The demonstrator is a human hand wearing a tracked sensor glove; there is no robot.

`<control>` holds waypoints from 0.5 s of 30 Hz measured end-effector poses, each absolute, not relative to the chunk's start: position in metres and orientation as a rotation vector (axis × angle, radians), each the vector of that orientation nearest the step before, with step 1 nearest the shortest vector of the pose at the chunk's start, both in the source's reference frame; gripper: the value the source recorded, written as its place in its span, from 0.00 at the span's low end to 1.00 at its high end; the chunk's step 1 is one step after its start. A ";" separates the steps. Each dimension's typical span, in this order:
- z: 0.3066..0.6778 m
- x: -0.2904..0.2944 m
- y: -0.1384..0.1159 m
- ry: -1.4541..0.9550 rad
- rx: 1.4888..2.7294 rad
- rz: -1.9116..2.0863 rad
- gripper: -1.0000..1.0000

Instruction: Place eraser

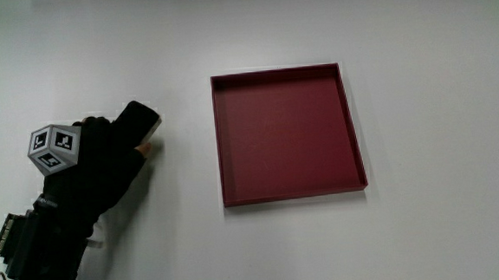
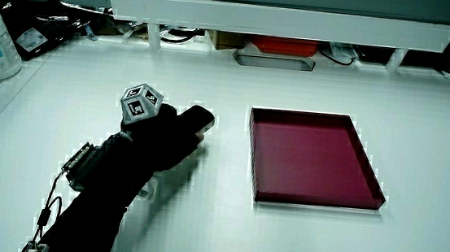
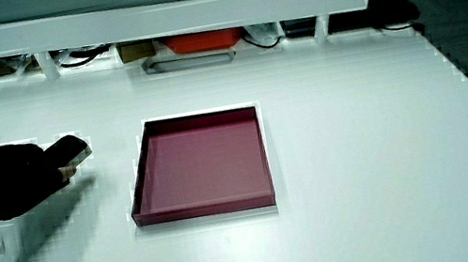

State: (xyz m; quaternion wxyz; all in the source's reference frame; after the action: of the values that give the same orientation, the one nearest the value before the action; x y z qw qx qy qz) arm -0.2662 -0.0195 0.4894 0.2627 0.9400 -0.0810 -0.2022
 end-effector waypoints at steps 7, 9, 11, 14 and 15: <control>0.444 -0.222 -0.025 -0.060 2.613 -0.537 0.00; 0.435 -0.209 -0.026 -0.050 2.625 -0.598 0.00; 0.437 -0.200 -0.029 0.046 2.666 -0.615 0.00; 0.432 -0.184 -0.032 0.109 2.674 -0.625 0.00; 0.429 -0.179 -0.032 0.073 2.661 -0.644 0.00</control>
State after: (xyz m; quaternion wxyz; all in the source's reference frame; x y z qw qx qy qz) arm -0.1792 -0.0319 0.4294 0.2002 0.9519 0.0262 -0.2304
